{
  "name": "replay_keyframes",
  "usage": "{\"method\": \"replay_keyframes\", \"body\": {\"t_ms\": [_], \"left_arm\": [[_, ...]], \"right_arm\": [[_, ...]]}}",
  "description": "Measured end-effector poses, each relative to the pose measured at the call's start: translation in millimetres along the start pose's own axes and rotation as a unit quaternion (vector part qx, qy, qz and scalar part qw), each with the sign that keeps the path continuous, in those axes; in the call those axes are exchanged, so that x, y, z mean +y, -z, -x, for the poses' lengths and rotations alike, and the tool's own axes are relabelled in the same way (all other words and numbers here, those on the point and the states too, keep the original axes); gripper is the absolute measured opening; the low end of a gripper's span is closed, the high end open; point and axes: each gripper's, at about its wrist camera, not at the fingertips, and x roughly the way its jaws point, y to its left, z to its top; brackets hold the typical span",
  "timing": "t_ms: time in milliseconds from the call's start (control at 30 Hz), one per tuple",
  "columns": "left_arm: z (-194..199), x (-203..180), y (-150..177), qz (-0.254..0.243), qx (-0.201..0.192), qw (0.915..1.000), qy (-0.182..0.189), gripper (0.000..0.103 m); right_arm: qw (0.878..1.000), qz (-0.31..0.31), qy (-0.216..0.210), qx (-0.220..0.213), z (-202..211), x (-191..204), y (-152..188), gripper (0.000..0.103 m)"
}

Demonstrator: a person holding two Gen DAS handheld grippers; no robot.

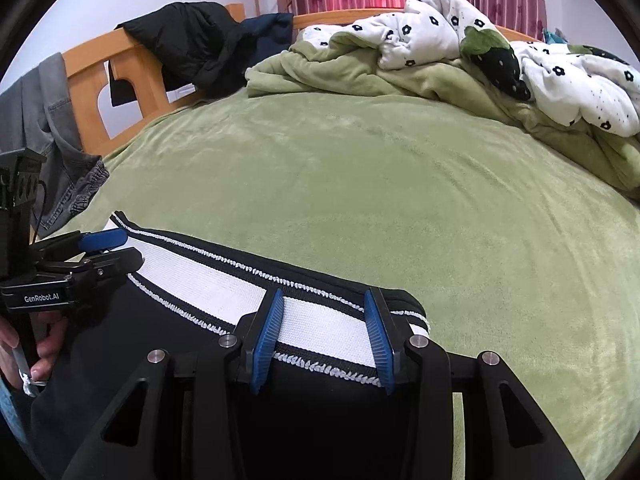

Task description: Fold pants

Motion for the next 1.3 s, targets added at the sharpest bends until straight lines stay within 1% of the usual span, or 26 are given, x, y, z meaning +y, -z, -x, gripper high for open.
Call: {"method": "replay_keyframes", "body": {"t_ms": [133, 300, 367, 500, 567, 600, 667, 700, 767, 867, 900, 933, 967, 1000, 1033, 1067, 1100, 1200, 1233, 1300], "left_arm": [[0, 0, 0, -0.003, -0.001, 1.0000, -0.003, 0.072], [1, 4, -1, 0.004, -0.004, 1.0000, 0.008, 0.072], [-1, 3, -2, 0.000, 0.001, 1.0000, 0.005, 0.072], [-5, -6, -2, -0.020, 0.007, 0.9996, -0.015, 0.074], [-5, -7, -2, -0.024, 0.012, 0.9995, -0.015, 0.076], [-6, -6, -3, -0.028, 0.019, 0.9994, -0.010, 0.078], [-7, -2, -8, -0.037, 0.035, 0.9987, 0.007, 0.078], [-5, 3, -10, -0.033, 0.043, 0.9983, 0.023, 0.078], [-1, 6, -8, -0.027, 0.050, 0.9978, 0.036, 0.078], [9, 0, 0, -0.042, 0.065, 0.9966, 0.026, 0.078], [16, -3, 5, -0.047, 0.068, 0.9964, 0.018, 0.078], [23, -6, 11, -0.048, 0.075, 0.9959, 0.016, 0.079], [30, -8, 17, -0.049, 0.081, 0.9955, 0.011, 0.079], [39, -9, 24, -0.049, 0.080, 0.9956, 0.002, 0.079], [44, -8, 28, -0.046, 0.085, 0.9953, 0.003, 0.079], [51, -6, 36, -0.038, 0.097, 0.9945, 0.013, 0.079], [62, -5, 48, -0.025, 0.105, 0.9937, 0.032, 0.079], [87, -1, 78, -0.007, 0.109, 0.9919, 0.064, 0.079], [94, -3, 91, -0.007, 0.111, 0.9917, 0.065, 0.079], [110, -6, 117, -0.018, 0.100, 0.9939, 0.042, 0.079]], "right_arm": [[1.000, -0.001, -0.003, 0.002, 0, 0, 0, 0.042], [1.000, -0.018, -0.019, 0.003, 0, -5, 1, 0.043], [1.000, -0.018, -0.019, 0.002, 0, -5, 1, 0.043], [1.000, -0.017, -0.022, 0.003, 2, -4, 1, 0.044], [1.000, -0.009, -0.021, 0.006, 4, -1, 0, 0.046], [1.000, 0.004, -0.016, 0.009, 5, 2, -2, 0.048], [1.000, 0.030, 0.003, 0.010, 10, 10, -4, 0.048], [0.999, 0.034, 0.009, 0.011, 11, 12, -5, 0.049], [0.999, 0.031, 0.024, 0.011, 14, 13, -3, 0.050], [0.999, 0.023, 0.043, 0.014, 23, 9, 3, 0.052], [0.999, 0.015, 0.048, 0.019, 29, 8, 6, 0.056], [0.998, 0.007, 0.054, 0.026, 35, 6, 10, 0.064], [0.998, -0.009, 0.055, 0.037, 43, 2, 18, 0.068], [0.998, -0.023, 0.046, 0.046, 48, -1, 25, 0.069], [0.997, -0.039, 0.036, 0.052, 54, -3, 35, 0.069], [0.997, -0.055, 0.030, 0.048, 65, -5, 50, 0.069], [0.997, -0.060, 0.032, 0.042, 76, -4, 64, 0.069], [0.996, -0.078, 0.030, 0.029, 107, 2, 104, 0.069], [0.996, -0.082, 0.029, 0.029, 114, 4, 113, 0.069], [0.995, -0.093, 0.038, 0.026, 128, 11, 142, 0.069]]}}
